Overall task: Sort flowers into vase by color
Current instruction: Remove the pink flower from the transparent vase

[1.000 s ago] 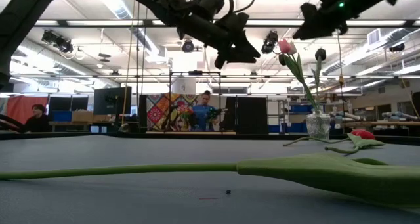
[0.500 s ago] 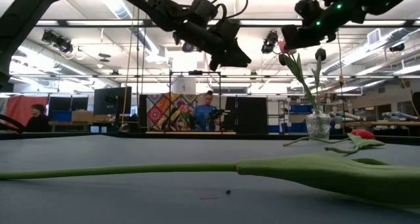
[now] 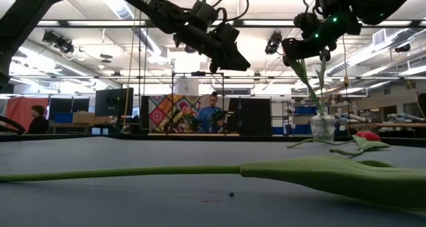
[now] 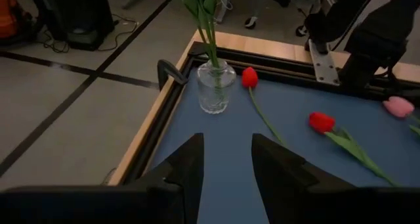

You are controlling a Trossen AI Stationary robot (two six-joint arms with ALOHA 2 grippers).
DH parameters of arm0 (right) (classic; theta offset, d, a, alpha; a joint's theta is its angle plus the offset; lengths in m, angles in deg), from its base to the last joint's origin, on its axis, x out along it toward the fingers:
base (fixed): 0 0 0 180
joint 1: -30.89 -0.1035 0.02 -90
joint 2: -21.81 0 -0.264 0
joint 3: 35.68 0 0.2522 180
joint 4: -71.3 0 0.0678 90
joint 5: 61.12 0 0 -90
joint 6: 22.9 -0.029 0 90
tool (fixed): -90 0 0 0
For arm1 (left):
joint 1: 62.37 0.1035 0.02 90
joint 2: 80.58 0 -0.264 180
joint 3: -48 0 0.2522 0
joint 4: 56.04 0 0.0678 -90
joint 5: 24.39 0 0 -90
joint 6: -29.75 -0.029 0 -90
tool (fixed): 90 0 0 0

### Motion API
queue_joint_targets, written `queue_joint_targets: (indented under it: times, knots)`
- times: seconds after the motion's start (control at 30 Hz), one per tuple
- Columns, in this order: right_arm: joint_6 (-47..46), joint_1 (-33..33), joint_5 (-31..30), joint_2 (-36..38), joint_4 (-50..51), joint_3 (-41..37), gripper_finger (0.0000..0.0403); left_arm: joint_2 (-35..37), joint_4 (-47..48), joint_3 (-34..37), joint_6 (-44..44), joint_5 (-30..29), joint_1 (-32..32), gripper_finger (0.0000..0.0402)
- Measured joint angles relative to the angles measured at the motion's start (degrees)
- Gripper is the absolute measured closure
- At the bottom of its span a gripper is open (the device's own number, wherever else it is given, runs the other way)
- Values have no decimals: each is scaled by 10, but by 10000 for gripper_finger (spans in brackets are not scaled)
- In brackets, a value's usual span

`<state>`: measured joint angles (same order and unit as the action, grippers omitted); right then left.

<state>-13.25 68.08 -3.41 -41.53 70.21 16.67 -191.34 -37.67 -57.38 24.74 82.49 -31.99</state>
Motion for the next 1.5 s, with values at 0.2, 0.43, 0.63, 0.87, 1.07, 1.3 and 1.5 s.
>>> queue_joint_targets:
  times: [0.2, 0.43, 0.63, 0.87, 1.07, 1.3, 1.5]
  knots:
    - [-3, 6, -9, -3, -5, 0, 351, 0, 5, 0, -13, 0, 3, 269]
    - [-4, 0, -9, 2, -59, 0, 391, 0, 6, 0, -21, 0, 4, 269]
    - [-4, -23, -7, 37, -66, 24, 395, 0, 7, 0, -20, 0, 4, 269]
    - [-15, -56, 13, 98, -8, 96, 398, 0, 7, 0, -2, -1, 4, 269]
    - [-165, -73, 119, 150, 249, 196, 399, 0, 0, 0, 47, 11, -6, 269]
    - [-276, -75, 270, 205, 341, 214, 400, 0, -136, 0, 133, 174, -82, 269]
    - [-295, -109, 343, 228, 398, 214, 400, 0, -197, 0, 160, 106, -175, 248]
